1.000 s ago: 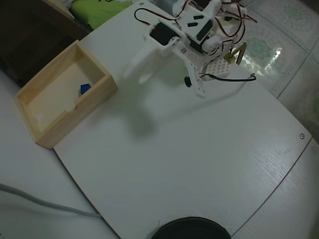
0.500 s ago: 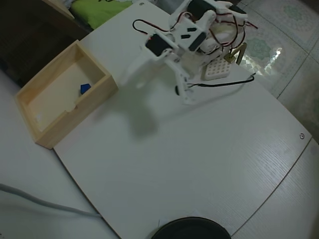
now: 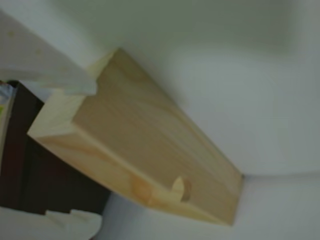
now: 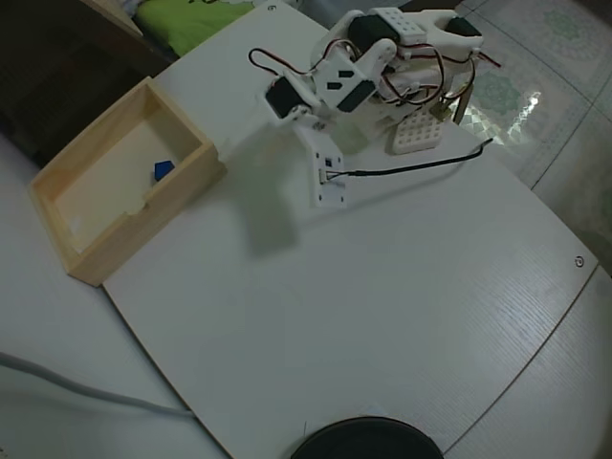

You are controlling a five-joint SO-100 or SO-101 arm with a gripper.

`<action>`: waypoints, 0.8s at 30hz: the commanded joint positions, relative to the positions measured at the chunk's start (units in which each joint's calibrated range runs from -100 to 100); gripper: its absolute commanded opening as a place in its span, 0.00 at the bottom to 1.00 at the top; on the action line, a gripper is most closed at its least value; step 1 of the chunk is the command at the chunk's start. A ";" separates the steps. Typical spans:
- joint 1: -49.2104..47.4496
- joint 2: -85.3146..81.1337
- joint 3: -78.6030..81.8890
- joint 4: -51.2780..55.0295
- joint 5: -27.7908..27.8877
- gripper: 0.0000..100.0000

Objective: Pick up the small blue cube and put it into the box

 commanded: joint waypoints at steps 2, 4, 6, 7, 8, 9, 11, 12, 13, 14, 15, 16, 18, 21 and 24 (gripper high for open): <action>0.33 -0.42 1.81 -1.10 0.21 0.23; 0.33 -0.42 3.26 -1.10 0.21 0.23; 0.33 -0.42 4.52 -1.10 0.21 0.23; 0.33 -0.42 5.07 -1.10 0.21 0.23; 0.33 -0.42 5.43 -1.10 0.21 0.23; 0.33 -0.42 5.43 -1.10 0.21 0.23; 0.33 -0.42 5.43 -1.10 0.21 0.23; 0.33 -0.42 5.43 -1.10 0.21 0.23; 0.33 -0.42 5.43 -1.10 0.21 0.23; 0.33 -0.42 5.43 -1.10 0.21 0.23; 0.33 -0.42 5.43 -1.10 0.21 0.23; 0.33 -0.42 5.43 -1.10 0.21 0.23; 0.33 -0.42 5.43 -1.10 0.21 0.22; 0.26 -0.42 5.52 -1.10 0.21 0.13; 0.04 -0.42 5.52 -1.19 0.21 0.01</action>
